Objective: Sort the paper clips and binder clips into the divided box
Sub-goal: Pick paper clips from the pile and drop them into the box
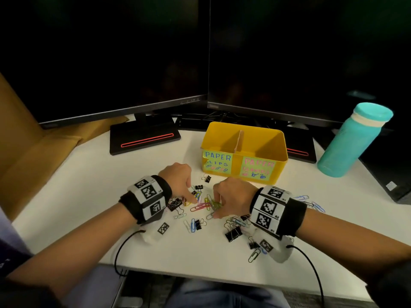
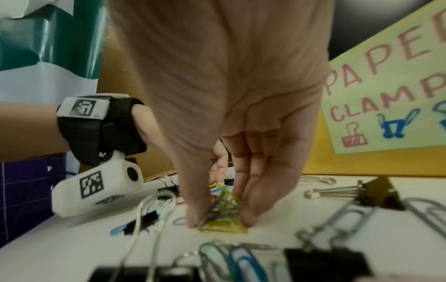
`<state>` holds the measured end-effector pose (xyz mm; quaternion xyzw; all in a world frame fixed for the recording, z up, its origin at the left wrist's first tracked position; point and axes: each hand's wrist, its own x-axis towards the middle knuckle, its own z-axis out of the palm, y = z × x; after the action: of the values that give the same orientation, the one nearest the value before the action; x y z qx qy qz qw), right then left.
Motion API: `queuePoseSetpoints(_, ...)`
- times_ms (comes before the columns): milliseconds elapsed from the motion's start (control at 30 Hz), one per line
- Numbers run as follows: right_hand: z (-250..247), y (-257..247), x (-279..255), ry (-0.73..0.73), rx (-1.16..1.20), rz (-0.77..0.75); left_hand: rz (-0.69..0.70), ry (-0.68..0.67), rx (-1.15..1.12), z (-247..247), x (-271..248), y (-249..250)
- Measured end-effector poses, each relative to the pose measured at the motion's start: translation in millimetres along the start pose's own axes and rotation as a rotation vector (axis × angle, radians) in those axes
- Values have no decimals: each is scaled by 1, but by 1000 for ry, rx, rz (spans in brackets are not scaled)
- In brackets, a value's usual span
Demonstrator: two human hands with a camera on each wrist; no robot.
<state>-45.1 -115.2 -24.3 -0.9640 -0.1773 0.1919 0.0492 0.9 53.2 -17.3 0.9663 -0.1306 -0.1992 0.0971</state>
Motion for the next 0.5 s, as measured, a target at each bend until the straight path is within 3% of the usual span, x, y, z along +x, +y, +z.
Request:
queuePoseSetpoints(267,-19,3,-1,19,91,-12,45,-11,-175,1,5,-4)
queuePoseSetpoints(400,-60,11,-12,179,269,2,16,-28,-433,-6,5,-20)
queuePoseSetpoints(500,-97,20,-12,452,471,46,9,-67,-643,-15,1,-28)
